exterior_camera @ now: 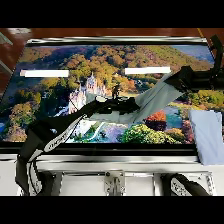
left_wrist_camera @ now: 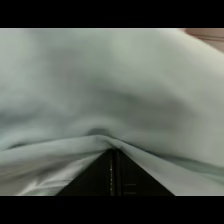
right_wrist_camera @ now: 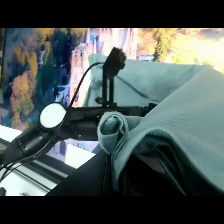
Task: Fold the shirts.
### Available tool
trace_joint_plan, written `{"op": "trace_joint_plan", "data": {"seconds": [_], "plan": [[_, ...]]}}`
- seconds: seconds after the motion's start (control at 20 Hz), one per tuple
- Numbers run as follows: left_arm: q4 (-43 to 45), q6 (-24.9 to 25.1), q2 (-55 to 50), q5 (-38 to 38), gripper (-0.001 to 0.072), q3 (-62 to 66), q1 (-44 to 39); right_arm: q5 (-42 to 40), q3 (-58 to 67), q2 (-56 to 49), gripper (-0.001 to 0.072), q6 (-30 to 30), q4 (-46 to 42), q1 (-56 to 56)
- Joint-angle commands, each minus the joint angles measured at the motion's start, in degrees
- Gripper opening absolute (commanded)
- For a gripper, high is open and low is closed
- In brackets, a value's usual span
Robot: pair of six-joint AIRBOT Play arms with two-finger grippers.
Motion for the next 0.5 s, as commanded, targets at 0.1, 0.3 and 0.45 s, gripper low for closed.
{"op": "trace_joint_plan", "data": {"seconds": [0.1,0.3,0.45], "plan": [[2.7,4.2,2.0,-5.9,0.0037,2.9,8.5,-1.3,0.0,1.2,0.0062,2.0,-1.4,0.7],[16.0,1.7,12.4,-12.1,0.0037,2.9,23.1,-15.2,0.0,-1.6,0.0062,2.0,-4.2,10.7],[24.5,-1.8,23.4,-16.5,0.0037,2.9,35.0,-26.4,0.0,-9.1,0.0062,2.0,-4.2,22.7]]}}
